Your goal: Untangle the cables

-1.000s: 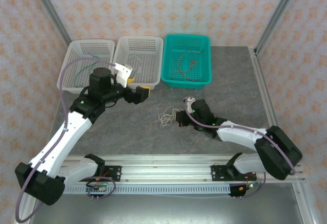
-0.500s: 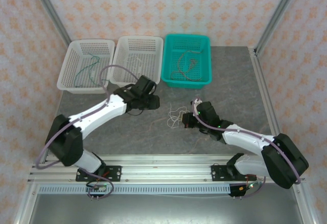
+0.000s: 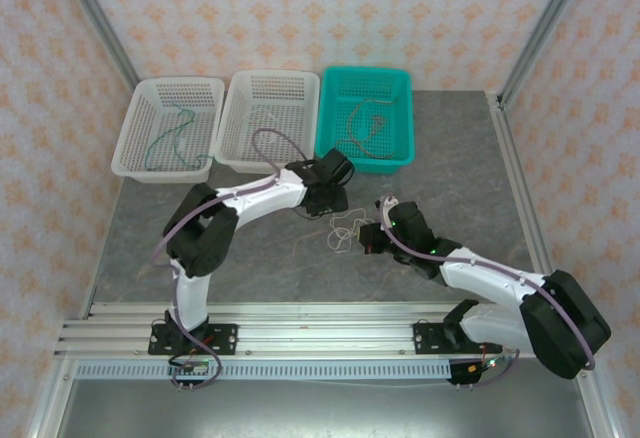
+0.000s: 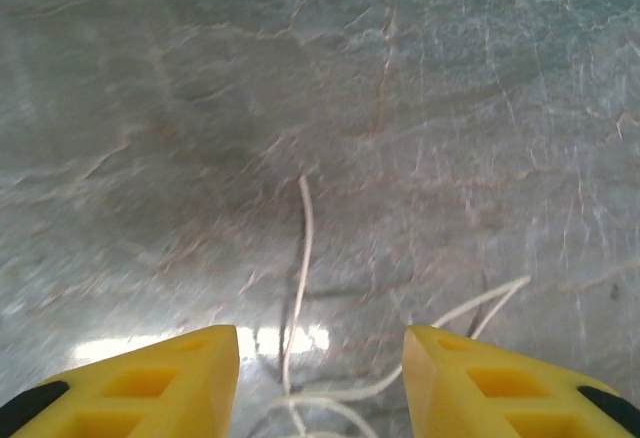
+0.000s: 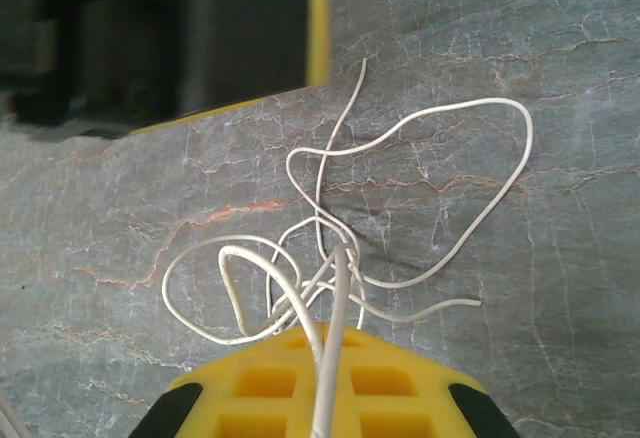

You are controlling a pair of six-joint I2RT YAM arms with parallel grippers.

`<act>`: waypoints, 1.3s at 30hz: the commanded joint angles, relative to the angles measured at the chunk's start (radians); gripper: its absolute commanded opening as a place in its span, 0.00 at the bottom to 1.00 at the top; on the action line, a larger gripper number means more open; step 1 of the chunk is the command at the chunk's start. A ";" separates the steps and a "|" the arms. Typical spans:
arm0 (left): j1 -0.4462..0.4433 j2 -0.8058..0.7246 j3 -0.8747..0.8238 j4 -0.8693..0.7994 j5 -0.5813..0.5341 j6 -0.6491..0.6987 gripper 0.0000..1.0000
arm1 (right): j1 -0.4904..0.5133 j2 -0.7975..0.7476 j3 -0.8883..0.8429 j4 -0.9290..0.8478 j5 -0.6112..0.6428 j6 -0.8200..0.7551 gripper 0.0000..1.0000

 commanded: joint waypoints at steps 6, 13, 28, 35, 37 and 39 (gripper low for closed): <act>-0.015 0.111 0.125 -0.159 -0.065 0.033 0.42 | -0.005 -0.027 -0.016 -0.012 0.020 -0.006 0.00; -0.063 0.182 0.149 -0.174 -0.098 0.109 0.42 | -0.005 -0.034 -0.004 -0.005 0.018 -0.006 0.00; -0.061 0.188 0.154 -0.216 -0.113 0.108 0.00 | -0.003 -0.084 -0.028 -0.021 0.063 0.003 0.00; 0.028 0.002 0.114 -0.214 -0.104 0.138 0.00 | -0.014 -0.145 -0.084 -0.053 0.317 0.107 0.00; 0.047 -0.066 0.114 -0.231 -0.124 0.160 0.00 | -0.039 -0.136 -0.086 -0.074 0.345 0.150 0.00; 0.062 -0.133 0.122 -0.251 -0.143 0.185 0.00 | -0.069 -0.125 -0.090 -0.098 0.392 0.220 0.00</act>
